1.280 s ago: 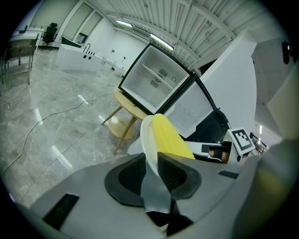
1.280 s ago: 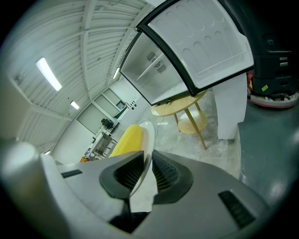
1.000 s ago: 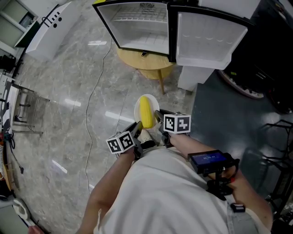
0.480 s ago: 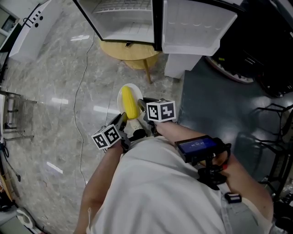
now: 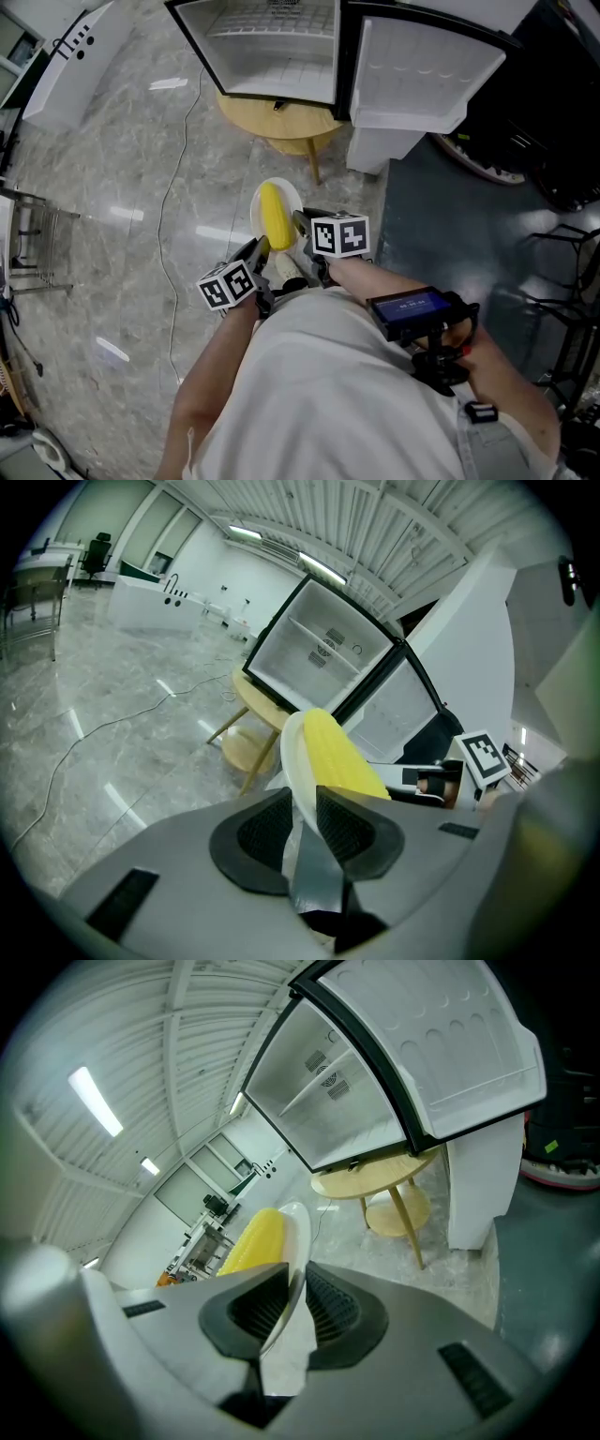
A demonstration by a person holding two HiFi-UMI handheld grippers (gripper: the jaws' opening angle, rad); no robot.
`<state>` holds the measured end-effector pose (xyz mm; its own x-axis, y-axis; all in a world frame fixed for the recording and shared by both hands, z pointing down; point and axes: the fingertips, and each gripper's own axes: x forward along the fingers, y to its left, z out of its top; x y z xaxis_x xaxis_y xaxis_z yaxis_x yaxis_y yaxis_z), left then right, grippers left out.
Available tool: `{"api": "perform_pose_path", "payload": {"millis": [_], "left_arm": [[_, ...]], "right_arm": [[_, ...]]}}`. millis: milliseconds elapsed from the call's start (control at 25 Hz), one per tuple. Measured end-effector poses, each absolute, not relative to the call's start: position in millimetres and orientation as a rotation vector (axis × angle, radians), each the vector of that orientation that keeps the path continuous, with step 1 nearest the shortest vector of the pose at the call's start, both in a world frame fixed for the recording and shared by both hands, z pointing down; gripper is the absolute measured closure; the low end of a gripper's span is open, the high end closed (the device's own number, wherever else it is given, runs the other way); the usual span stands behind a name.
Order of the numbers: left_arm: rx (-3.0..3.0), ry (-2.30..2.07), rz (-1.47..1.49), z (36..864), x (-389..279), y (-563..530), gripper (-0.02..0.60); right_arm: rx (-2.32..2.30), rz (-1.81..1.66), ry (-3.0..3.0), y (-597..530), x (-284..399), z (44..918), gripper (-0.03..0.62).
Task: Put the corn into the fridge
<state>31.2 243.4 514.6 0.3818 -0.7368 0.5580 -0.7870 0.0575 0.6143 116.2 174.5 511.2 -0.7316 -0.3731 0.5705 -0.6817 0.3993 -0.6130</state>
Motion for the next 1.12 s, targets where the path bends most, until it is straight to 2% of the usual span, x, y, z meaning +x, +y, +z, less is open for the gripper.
{"api": "perform_pose_path", "payload": {"millis": [1120], "left_arm": [[1.757,-1.268,0.112,508.6,-48.2,167.8,0.5]], "right_arm": [[1.053,1.3,-2.29,108.4,45.6,507.9,0.539]]}}
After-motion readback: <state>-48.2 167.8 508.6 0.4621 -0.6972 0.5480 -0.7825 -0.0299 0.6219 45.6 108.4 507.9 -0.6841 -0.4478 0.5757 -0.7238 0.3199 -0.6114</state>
